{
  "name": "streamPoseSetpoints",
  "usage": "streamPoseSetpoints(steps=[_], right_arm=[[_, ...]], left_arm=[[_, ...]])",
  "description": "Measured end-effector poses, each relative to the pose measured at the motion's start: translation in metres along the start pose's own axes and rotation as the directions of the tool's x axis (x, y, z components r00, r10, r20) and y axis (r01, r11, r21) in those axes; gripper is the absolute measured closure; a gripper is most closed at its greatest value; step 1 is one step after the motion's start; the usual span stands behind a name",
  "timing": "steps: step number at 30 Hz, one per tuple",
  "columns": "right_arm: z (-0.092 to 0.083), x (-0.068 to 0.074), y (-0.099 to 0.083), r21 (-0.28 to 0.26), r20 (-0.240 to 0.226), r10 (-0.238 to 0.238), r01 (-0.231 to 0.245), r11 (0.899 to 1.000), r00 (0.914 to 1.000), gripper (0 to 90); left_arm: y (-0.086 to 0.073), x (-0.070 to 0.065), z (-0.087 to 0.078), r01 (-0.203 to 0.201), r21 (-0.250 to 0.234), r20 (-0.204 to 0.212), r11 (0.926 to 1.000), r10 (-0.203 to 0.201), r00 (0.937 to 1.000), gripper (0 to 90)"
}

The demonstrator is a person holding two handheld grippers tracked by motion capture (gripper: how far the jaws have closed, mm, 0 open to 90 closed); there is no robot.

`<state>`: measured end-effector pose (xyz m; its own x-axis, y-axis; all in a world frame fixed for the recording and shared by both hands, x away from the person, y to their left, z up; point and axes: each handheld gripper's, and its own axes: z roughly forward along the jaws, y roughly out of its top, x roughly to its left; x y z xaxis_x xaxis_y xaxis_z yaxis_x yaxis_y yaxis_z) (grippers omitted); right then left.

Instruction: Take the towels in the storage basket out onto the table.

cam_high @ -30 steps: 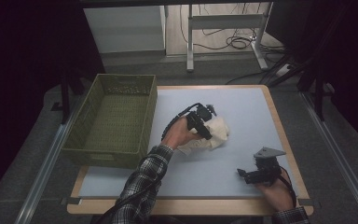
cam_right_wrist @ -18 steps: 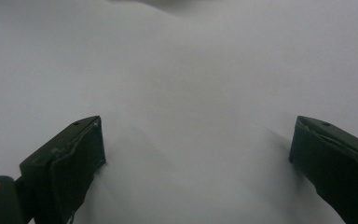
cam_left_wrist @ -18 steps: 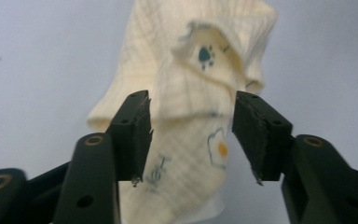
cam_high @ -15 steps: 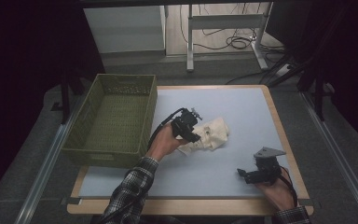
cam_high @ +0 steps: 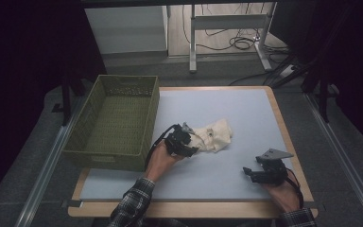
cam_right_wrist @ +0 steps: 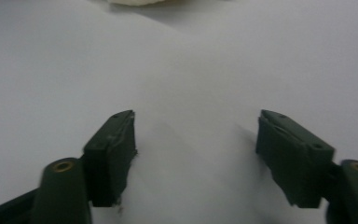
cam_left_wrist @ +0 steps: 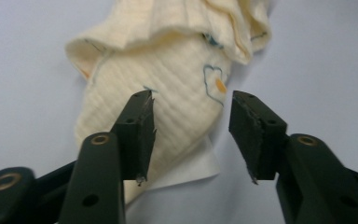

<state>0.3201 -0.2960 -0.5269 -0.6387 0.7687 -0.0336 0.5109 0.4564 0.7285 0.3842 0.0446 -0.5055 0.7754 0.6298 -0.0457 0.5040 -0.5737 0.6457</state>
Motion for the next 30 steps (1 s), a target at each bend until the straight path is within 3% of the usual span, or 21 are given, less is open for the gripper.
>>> streamPoseSetpoints(steps=[3, 8, 14, 18, 30], right_arm=[[0.0, 0.0, 0.003, -0.011, -0.05, 0.007, -0.008, 1.0, 0.9987, 37.8], [0.005, 0.005, 0.011, 0.004, -0.084, -0.018, 0.019, 1.0, 0.9963, 45.3], [0.013, 0.005, 0.031, -0.007, -0.141, -0.014, 0.013, 1.0, 0.9899, 55.6], [0.017, 0.006, 0.046, -0.023, -0.163, -0.03, 0.026, 0.999, 0.9862, 57.3], [0.041, 0.009, 0.088, -0.055, -0.196, -0.05, 0.04, 0.998, 0.9793, 55.2]], left_arm=[[-0.008, -0.001, 0.005, -0.009, -0.001, -0.026, 1.0, 0.009, 0.9996, 48.8], [-0.018, 0.001, 0.013, -0.005, -0.018, -0.043, 0.9998, 0.004, 0.9991, 48.9], [-0.025, 0.005, 0.017, 0.015, -0.079, -0.024, 0.9968, -0.017, 0.9996, 48.7], [-0.034, 0.007, 0.019, 0.029, -0.143, -0.014, 0.9892, -0.032, 0.9994, 48.8], [-0.034, 0.005, 0.019, 0.019, -0.145, -0.032, 0.9892, -0.024, 0.9992, 49.4]])
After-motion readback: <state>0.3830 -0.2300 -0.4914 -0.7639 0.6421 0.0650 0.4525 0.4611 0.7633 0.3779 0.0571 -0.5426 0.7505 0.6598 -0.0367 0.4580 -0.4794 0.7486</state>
